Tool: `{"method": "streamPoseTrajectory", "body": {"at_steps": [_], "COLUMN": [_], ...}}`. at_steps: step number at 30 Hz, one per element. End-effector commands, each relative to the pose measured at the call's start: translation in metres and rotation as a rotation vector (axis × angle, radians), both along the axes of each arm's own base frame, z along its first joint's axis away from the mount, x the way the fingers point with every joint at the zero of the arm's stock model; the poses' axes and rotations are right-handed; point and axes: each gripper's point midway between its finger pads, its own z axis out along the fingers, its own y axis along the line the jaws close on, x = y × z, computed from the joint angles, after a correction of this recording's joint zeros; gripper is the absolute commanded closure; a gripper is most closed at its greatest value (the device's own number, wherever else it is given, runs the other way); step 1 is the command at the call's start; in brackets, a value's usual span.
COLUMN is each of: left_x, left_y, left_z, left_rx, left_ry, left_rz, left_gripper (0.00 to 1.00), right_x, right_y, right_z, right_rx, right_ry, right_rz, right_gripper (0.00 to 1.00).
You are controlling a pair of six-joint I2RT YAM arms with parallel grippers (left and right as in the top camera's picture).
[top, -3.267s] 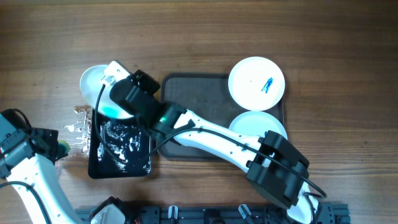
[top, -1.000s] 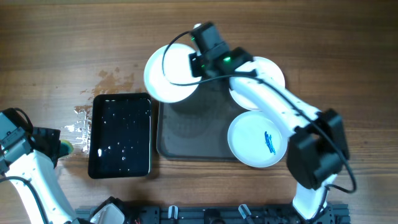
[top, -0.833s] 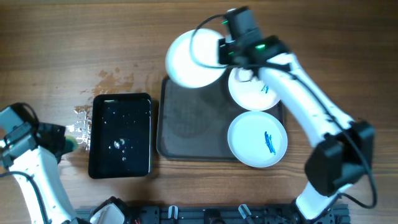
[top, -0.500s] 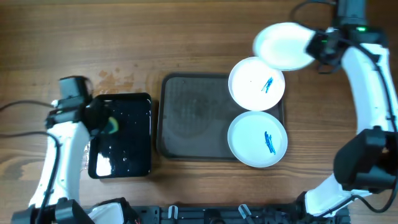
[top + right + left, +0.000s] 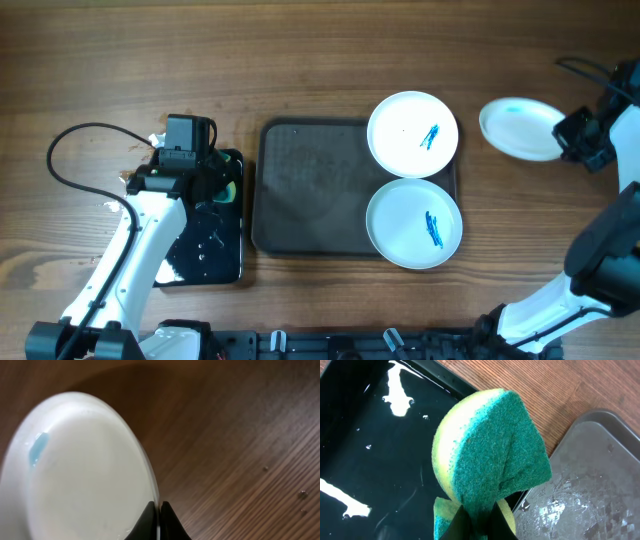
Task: Clean dirty plates on tray and stack at the side
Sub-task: 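Carry the plate to the right side of the table and lower it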
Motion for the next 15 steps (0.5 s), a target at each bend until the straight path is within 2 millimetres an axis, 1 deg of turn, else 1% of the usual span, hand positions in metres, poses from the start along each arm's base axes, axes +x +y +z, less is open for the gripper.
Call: {"method": "streamPoseTrajectory", "body": {"at_steps": [1, 3, 4, 5, 6, 9, 10, 11, 14, 15], "left_x": [0.005, 0.005, 0.005, 0.005, 0.005, 0.005, 0.005, 0.005, 0.005, 0.005], "left_y": [0.001, 0.001, 0.001, 0.001, 0.001, 0.001, 0.001, 0.001, 0.001, 0.001], "left_z": [0.006, 0.006, 0.006, 0.006, 0.006, 0.006, 0.006, 0.006, 0.006, 0.006], "left_rx": [0.026, 0.026, 0.026, 0.026, 0.026, 0.026, 0.026, 0.026, 0.026, 0.026], "left_ry": [-0.013, -0.012, -0.012, -0.013, -0.013, -0.013, -0.013, -0.013, -0.014, -0.014], "left_rz": [-0.023, -0.023, -0.023, -0.023, -0.023, -0.023, -0.023, -0.023, -0.023, -0.023], "left_gripper": [0.96, 0.96, 0.96, 0.96, 0.96, 0.96, 0.96, 0.96, 0.96, 0.96], "right_x": [-0.016, -0.02, -0.021, -0.018, -0.016, -0.007, -0.006, -0.003, 0.005, 0.011], "right_y": [-0.021, -0.027, -0.027, -0.023, -0.019, -0.01, -0.01, -0.008, -0.006, -0.004], "right_z": [-0.022, -0.029, -0.032, -0.033, -0.033, -0.033, -0.032, -0.031, -0.019, -0.01], "right_rx": [-0.012, -0.005, 0.0, 0.016, 0.036, 0.082, 0.086, 0.093, 0.095, 0.087], "right_ry": [0.059, 0.074, 0.08, 0.077, 0.066, 0.026, 0.019, 0.007, -0.033, -0.059], "right_rz": [-0.076, -0.087, -0.079, -0.028, -0.011, 0.048, 0.057, 0.077, 0.115, 0.15], "right_gripper": [0.96, 0.96, 0.96, 0.72, 0.57, 0.55, 0.51, 0.5, 0.46, 0.46]}}
